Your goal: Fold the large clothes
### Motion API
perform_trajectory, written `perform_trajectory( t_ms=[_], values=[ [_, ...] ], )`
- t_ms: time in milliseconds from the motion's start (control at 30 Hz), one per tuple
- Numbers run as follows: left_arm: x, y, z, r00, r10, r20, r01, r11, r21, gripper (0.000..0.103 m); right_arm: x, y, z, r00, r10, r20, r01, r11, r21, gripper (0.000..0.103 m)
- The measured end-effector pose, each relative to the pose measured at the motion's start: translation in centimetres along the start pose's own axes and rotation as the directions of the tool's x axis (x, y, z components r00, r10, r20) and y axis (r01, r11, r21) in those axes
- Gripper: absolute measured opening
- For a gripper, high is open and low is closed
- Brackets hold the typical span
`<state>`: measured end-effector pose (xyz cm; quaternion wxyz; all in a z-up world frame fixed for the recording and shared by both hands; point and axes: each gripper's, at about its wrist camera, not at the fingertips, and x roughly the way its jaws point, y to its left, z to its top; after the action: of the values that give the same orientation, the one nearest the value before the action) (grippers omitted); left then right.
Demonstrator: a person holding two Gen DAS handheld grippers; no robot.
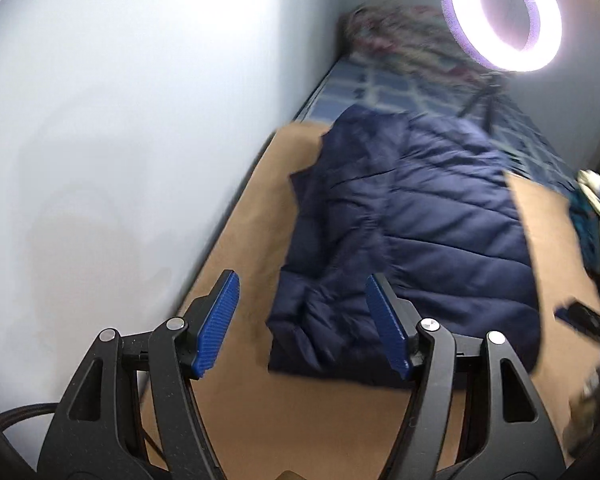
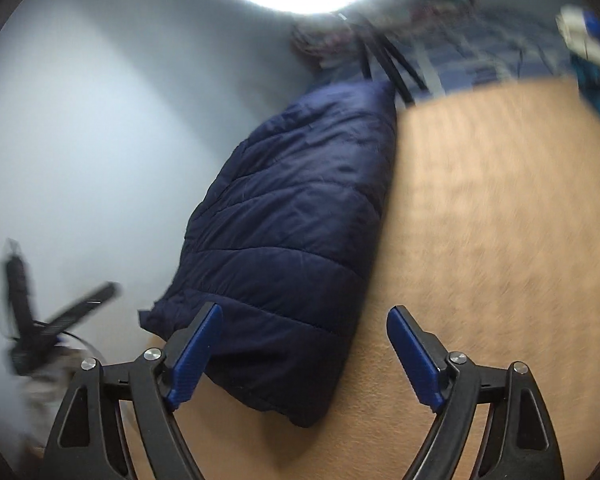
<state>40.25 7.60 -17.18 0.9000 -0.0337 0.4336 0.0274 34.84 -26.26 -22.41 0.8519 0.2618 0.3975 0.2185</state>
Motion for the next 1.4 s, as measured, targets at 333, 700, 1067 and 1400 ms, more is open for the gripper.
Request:
perform_trajectory(
  t_ms=[333,700,1067,1400],
  values=[
    [7.9,1.8,-3.6,0.988,0.031,-0.154,-0.031,1.000,0.000,0.066,5.3,-2.4,-1.8,0.986,0.126,-0.109,-0.113,0.987,0.118,0.088],
    [6.8,0.5,-4.3,0.984,-0.015,-0.179,0.018,1.000,0.016,0.050,6.4,2.0,-0.2,0.973,0.020,-0.231,-0.032,0.998,-0.046,0.027],
    [2.9,-3.8,-7.6,0.963,-0.105,-0.248,0.145,0.978,0.147,0.048,0.4,1.9,-0.8,0.957,-0.102,-0.272,0.059,0.985,-0.160,0.024],
    [-2.5,-9.9,-14.3,0.925,-0.221,-0.308,0.305,0.915,0.262,0.048,-8.6,-2.0,-4.6,0.944,-0.162,-0.288,0.120,0.980,-0.159,0.023]
  ],
)
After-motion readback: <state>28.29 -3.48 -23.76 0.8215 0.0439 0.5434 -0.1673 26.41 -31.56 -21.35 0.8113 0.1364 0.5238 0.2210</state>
